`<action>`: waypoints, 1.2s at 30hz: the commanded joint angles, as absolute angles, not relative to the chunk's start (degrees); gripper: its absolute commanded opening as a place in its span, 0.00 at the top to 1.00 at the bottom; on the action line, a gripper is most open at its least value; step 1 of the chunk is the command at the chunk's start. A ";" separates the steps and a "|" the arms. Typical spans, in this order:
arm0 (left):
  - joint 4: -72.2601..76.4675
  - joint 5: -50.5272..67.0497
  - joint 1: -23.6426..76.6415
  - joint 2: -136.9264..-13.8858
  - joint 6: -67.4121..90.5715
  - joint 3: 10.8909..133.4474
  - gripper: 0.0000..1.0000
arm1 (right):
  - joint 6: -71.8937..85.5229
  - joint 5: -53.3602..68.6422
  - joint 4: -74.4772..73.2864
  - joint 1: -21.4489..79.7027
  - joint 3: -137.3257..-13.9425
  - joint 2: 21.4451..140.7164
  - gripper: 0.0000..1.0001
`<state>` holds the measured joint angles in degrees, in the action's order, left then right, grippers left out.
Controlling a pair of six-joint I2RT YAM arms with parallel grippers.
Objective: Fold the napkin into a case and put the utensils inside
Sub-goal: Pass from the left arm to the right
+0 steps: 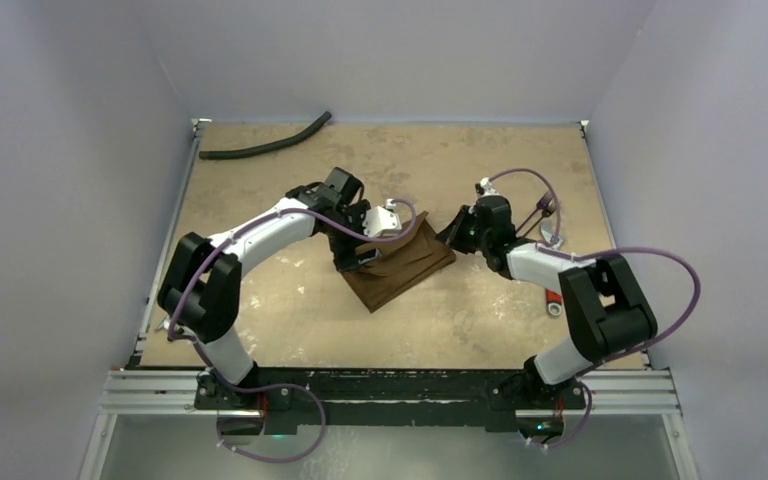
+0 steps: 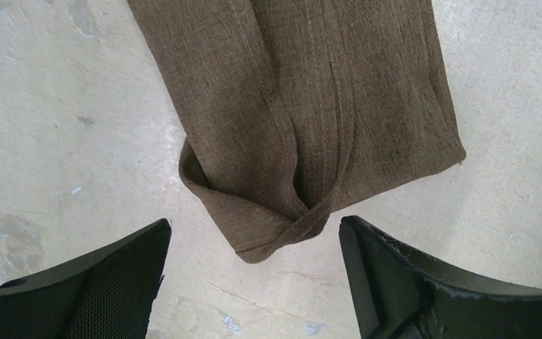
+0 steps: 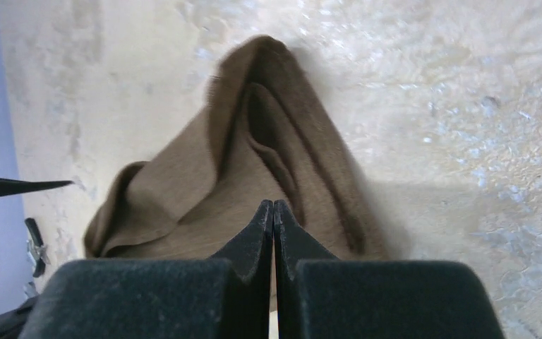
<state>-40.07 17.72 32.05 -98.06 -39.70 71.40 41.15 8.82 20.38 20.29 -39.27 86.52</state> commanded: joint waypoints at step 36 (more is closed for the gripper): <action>-32.29 12.31 37.86 -94.18 -39.64 60.93 0.33 | 41.44 14.50 23.55 18.19 -39.73 97.19 1.00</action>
